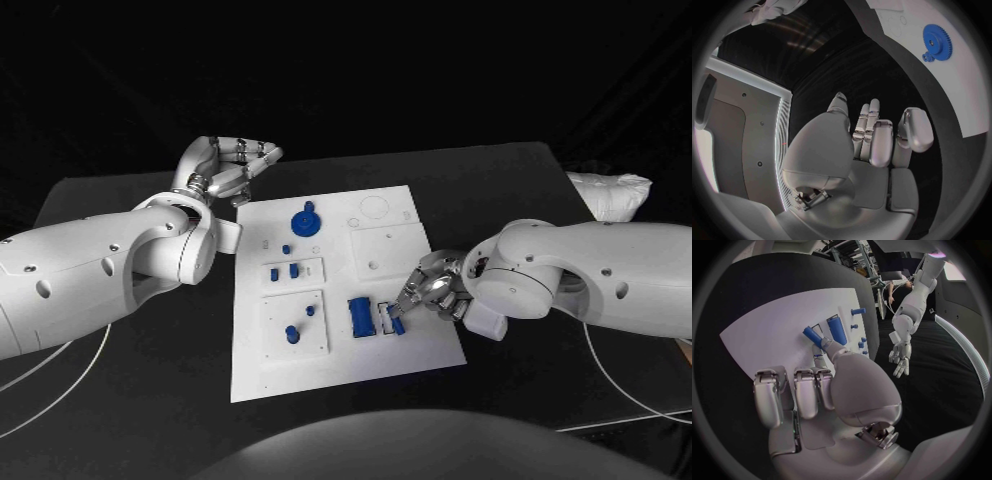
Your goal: Assemble the parts on the task board
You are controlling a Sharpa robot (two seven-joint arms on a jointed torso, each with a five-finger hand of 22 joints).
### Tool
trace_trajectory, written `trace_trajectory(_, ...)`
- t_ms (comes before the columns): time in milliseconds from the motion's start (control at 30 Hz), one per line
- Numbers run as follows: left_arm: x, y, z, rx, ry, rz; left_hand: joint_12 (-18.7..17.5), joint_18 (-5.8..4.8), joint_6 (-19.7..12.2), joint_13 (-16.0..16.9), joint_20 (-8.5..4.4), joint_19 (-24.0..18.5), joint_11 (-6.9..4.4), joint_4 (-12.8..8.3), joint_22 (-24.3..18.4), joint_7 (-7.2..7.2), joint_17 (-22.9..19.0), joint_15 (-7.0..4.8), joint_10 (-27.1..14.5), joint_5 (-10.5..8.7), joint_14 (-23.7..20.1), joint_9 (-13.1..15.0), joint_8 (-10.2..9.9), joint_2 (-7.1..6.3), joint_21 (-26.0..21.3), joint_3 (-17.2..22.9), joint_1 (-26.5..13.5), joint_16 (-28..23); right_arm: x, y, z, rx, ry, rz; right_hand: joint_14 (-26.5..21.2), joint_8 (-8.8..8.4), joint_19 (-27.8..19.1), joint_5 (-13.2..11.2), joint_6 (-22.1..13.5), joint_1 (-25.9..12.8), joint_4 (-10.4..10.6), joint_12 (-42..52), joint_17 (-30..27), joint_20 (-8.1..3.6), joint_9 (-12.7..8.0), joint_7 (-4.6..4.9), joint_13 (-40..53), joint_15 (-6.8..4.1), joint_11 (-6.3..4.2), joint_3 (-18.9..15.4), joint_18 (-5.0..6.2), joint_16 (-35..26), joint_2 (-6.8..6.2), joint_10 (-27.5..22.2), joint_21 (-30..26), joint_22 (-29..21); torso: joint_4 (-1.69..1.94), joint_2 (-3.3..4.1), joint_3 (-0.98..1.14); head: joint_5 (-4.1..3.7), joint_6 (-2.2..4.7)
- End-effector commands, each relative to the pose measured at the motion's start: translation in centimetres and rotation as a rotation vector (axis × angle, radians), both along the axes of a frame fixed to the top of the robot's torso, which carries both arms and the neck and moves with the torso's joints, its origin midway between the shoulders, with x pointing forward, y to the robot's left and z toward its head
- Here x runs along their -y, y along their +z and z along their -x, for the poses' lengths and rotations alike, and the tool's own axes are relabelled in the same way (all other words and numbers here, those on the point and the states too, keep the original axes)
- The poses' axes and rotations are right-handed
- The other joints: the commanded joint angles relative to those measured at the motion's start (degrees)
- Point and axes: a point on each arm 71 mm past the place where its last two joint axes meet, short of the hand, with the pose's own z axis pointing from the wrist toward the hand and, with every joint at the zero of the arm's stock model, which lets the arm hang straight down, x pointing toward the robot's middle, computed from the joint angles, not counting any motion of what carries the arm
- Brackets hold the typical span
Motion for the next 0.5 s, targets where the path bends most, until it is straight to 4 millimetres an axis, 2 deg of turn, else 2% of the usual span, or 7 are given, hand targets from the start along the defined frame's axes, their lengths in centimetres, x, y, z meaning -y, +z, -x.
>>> trace_trajectory(33, 0.24, 0.05, 0.06, 0.003, -0.019, 0.002, -0.26, 0.66, -0.21, -0.05, -0.16, -0.07, 0.16, 0.09, 8.26, 0.02, -0.10, 0.05, -0.15, 0.36, -0.34, -0.04, -0.20, 0.63, -0.21, -0.35, -0.11, -0.26, -0.28, -0.10, 0.27, -0.020, 0.028, -0.001, 5.98, -0.01, 6.10, -0.30, 0.71, -0.57, -0.42, 0.14, 15.10, -0.45, -0.08, -0.47, 14.96, -0.18, -0.05, 0.81, -0.81, 0.23, -0.18, 6.01, 0.26, 15.08, -0.01, -0.01, 0.00, 0.00, 0.01)
trace_trajectory(300, 0.26, 0.05, 0.05, 0.003, -0.021, 0.002, -0.26, 0.66, -0.21, -0.05, -0.16, -0.07, 0.16, 0.09, 8.26, 0.02, -0.10, 0.05, -0.15, 0.36, -0.34, -0.04, -0.20, 0.63, -0.21, -0.35, -0.11, -0.26, -0.44, -0.11, 0.28, -0.020, 0.031, -0.002, 5.98, -0.26, 6.10, -2.29, 0.70, -1.23, -0.01, 0.14, 15.10, -0.40, -1.00, -0.36, 14.96, -0.11, 0.01, 0.30, -0.81, 0.23, -0.66, 6.01, 0.26, 15.08, -0.03, -0.08, -0.02, -0.03, 0.01)
trace_trajectory(500, 0.26, 0.04, 0.04, 0.002, -0.021, 0.002, -0.26, 0.66, -0.21, -0.05, -0.16, -0.07, 0.16, 0.09, 8.26, 0.02, -0.10, 0.05, -0.15, 0.36, -0.34, -0.04, -0.20, 0.63, -0.21, -0.35, -0.11, -0.26, -0.66, -0.12, 0.26, -0.020, 0.034, 0.000, 5.98, -0.44, 6.10, -2.66, -0.10, -1.66, 0.38, 0.14, 15.10, -0.31, -1.69, 0.11, 14.96, 0.14, 0.35, -0.13, -0.81, 0.23, -0.92, 6.01, 0.26, 15.08, -0.01, -0.03, 0.00, -0.01, 0.01)
